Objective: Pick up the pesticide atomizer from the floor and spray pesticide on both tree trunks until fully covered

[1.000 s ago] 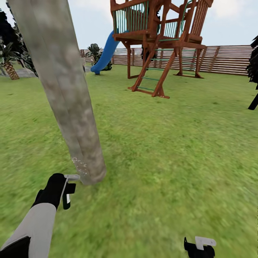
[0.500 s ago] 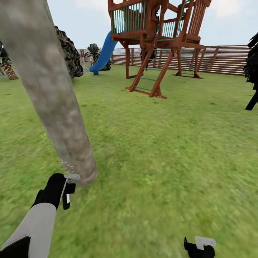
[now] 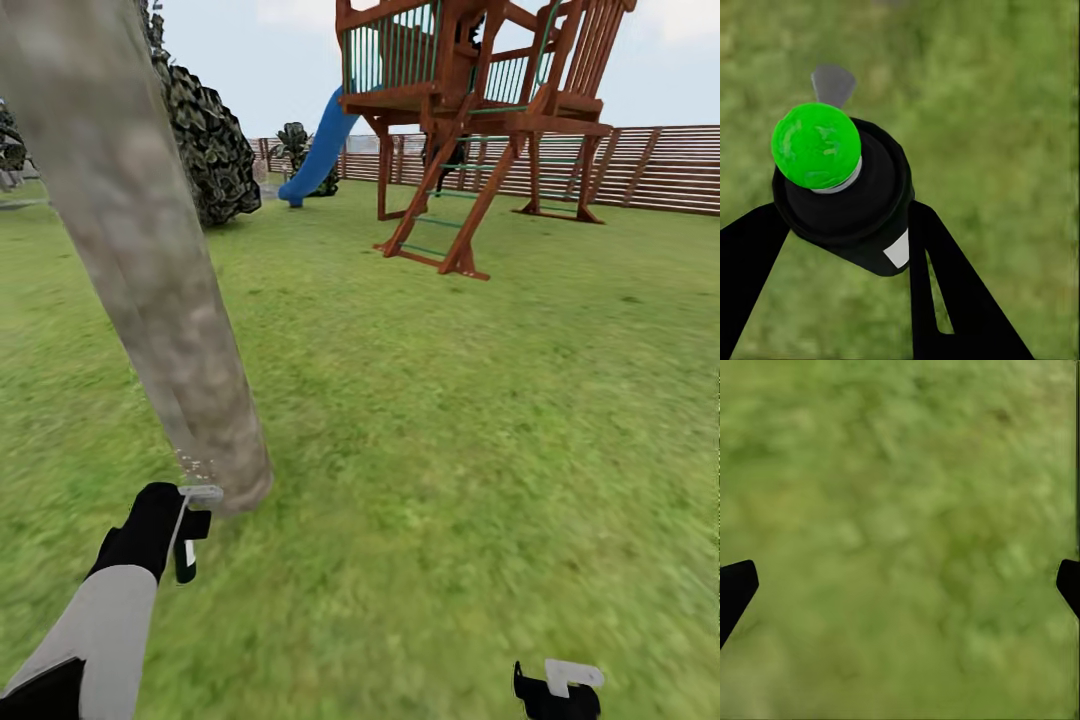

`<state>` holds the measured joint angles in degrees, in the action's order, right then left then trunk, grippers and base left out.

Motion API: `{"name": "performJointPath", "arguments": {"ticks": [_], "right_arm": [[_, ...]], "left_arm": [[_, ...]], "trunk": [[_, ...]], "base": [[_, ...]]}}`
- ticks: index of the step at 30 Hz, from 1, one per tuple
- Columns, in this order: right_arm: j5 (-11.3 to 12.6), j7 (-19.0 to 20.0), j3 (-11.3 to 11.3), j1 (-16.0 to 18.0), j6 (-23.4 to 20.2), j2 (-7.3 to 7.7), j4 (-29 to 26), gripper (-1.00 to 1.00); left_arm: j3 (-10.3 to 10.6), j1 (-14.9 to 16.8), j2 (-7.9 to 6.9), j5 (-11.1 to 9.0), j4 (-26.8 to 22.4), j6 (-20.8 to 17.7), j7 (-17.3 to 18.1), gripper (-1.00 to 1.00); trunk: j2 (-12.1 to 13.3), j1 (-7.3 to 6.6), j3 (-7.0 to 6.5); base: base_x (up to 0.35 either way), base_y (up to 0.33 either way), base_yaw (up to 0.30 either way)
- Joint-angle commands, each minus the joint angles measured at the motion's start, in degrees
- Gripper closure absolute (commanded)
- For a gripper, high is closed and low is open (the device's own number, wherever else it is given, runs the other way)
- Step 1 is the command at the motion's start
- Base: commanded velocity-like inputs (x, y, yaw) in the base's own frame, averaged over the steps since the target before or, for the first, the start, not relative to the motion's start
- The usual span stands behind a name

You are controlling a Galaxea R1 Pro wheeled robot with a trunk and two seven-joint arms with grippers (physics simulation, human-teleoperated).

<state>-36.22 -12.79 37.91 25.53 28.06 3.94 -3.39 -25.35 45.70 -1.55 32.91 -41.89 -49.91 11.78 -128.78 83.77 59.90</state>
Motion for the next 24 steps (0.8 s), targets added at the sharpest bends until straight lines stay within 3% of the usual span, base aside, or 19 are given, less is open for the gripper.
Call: {"name": "performJointPath", "arguments": {"ticks": [1, 6, 8, 13, 15, 16, 17, 24], "right_arm": [[-0.6, -0.3, 0.3, 0.1, 0.2, 0.01, 0.1, -1.00], [-0.6, -0.4, 0.4, 0.1, 0.1, 0.10, -0.1, -1.00], [-0.6, -0.4, 0.3, 0.1, 0.1, 0.10, -0.1, -1.00], [-0.6, -0.4, 0.3, 0.1, 0.1, 0.10, 0.0, -1.00], [-0.6, -0.3, 0.3, 0.1, 0.1, 0.10, 0.0, -1.00], [-0.6, -0.3, 0.3, 0.1, 0.1, 0.10, 0.0, -1.00], [-0.6, -0.3, 0.3, 0.1, 0.1, 0.12, 0.0, -1.00], [-0.6, -0.3, 0.3, 0.1, 0.1, 0.16, 0.0, -1.00]], "left_arm": [[-0.2, 0.2, 0.14, 0.8, -0.1, -0.2, 0.6, 1.00], [-0.1, 3.9, 0.22, 0.8, -0.1, -1.2, 0.7, 1.00], [0.0, 7.0, -0.08, 0.8, -0.1, -4.8, 0.8, 1.00], [2.2, 12.3, -1.30, 0.9, 0.0, -7.5, 1.1, 1.00], [2.5, 12.8, -2.43, 0.9, 0.1, -7.6, 1.3, 1.00], [2.5, 12.8, -3.89, 0.8, 0.4, -7.6, 1.5, 1.00], [2.7, 12.5, -6.60, 0.7, 0.9, -7.5, 1.6, 1.00], [4.9, 12.0, -6.64, 0.2, 0.9, -7.8, 1.7, 1.00]], "trunk": [[0.0, 0.00, 0.05], [0.0, 0.00, 0.05], [0.0, 0.00, 0.05], [0.0, 0.00, 0.05], [0.0, 0.00, 0.05], [0.0, 0.00, 0.05], [0.0, 0.00, 0.05], [0.0, 0.00, 0.05]], "base": [[0.032, -0.269, 0.006], [-0.116, -0.128, 0.224], [-0.011, -0.010, 0.274], [-0.001, -0.001, 0.197], [0.000, 0.000, 0.021], [0.000, 0.000, 0.006], [0.000, 0.000, 0.002], [0.044, -0.073, 0.000]]}}
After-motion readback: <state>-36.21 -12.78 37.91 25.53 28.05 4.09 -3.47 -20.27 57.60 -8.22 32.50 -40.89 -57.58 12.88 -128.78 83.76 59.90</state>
